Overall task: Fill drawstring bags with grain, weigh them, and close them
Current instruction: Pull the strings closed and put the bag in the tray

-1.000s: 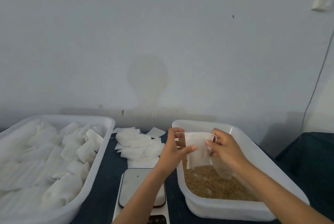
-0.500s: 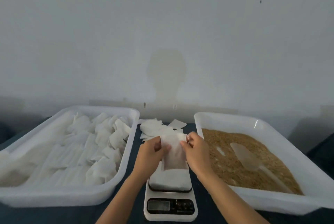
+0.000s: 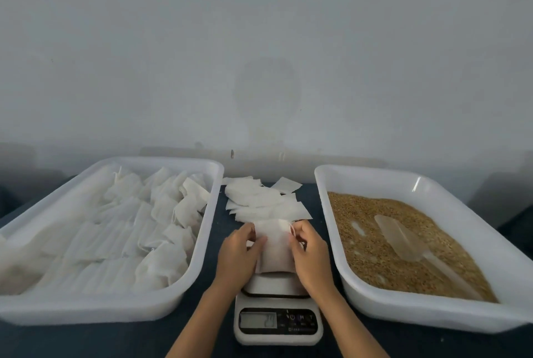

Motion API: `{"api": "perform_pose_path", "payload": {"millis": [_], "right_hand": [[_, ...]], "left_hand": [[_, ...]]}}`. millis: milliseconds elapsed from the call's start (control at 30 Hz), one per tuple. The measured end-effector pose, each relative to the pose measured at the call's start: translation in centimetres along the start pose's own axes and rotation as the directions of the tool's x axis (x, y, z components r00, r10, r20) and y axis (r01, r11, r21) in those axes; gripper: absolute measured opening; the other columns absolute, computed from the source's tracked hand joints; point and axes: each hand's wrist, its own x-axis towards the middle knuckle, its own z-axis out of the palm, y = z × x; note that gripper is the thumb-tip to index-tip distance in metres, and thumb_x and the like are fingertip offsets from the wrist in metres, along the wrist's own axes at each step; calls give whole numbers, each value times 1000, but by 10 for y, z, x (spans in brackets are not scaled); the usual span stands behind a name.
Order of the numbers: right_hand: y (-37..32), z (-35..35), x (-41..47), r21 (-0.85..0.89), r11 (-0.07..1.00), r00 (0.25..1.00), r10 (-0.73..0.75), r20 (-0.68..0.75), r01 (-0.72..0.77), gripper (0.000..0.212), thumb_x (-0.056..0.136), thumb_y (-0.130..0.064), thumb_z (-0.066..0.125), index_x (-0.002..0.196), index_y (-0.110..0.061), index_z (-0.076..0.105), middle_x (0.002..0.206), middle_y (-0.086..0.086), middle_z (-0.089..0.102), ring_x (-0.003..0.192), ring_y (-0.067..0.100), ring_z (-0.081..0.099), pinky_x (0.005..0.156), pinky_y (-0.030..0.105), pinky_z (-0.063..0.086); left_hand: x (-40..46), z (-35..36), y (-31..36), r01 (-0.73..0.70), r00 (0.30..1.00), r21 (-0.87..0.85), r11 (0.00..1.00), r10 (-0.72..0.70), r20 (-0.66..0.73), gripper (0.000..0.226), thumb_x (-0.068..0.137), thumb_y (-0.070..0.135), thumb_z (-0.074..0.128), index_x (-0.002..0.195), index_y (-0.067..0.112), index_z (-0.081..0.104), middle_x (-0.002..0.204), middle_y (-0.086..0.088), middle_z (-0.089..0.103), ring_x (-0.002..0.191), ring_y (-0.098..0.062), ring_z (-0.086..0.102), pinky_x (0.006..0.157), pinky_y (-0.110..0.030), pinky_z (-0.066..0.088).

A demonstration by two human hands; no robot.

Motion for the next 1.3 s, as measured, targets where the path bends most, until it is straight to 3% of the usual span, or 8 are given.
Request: {"api": "perform_pose_path", "payload": {"millis": [100,200,300,367,467,633,900,1300], "right_hand": [[5,-10,1,111,994,998,11,60,-18,16,95,-3,49,101,-14,58,95,-7,64,91,-8,58,76,5,43],[11,-15,-3,172,984,995,20,94,-36,22,97,-2,45,114,-11,54,105,-2,64,100,-5,58,83,7,43],[19,-14,-11,194,979,993,33,116,-56,29,96,-4,46,123,-17,51,119,-7,57,114,-1,52,96,14,40],[23,-15,-13,229,970,990,54,134,-83,30,97,-7,47,123,-21,50,124,-8,54,117,-1,49,98,13,38],[29,-17,-12,301,947,991,80,104,-108,28,97,-5,44,122,-17,50,123,-3,56,115,0,51,94,8,39],[37,-15,-13,340,930,988,113,101,-141,26,98,-3,41,121,-11,49,119,4,58,114,11,53,99,19,39],[41,-14,-13,361,920,987,128,92,-153,25,98,-2,41,121,-7,50,115,6,60,111,13,55,103,30,39],[40,-15,-12,337,929,987,129,94,-154,26,97,-1,41,122,-4,49,113,7,61,105,11,57,97,24,41]], "left_hand": [[1,-8,-8,43,998,-82,996,-46,-36,4,91,15,59,93,18,58,93,5,65,88,-8,60,75,-17,44],[0,-14,-16,84,994,-172,981,-94,-51,11,91,12,58,97,21,56,95,7,66,90,-1,60,74,-7,43],[-2,-17,-25,125,989,-198,972,-139,-58,10,92,12,57,98,20,55,98,5,65,95,-6,59,77,-9,42],[-2,-19,-29,146,982,-244,959,-171,-82,10,92,9,56,95,19,55,101,-1,65,98,-13,59,85,-18,44],[-2,-21,-31,156,970,-310,938,-205,-130,20,92,4,53,86,23,54,98,-2,65,98,-17,58,92,-28,42],[-4,-16,-33,170,969,-319,932,-218,-120,12,92,2,52,90,12,57,93,2,64,93,-12,57,79,-11,41],[-5,-16,-31,189,958,-386,903,-256,-130,15,93,-2,49,88,11,54,93,-4,63,91,-13,56,84,-19,39],[-4,-16,-33,187,961,-363,913,-247,-125,15,92,-4,49,90,10,56,93,-1,63,87,-5,57,74,-5,42]]}}
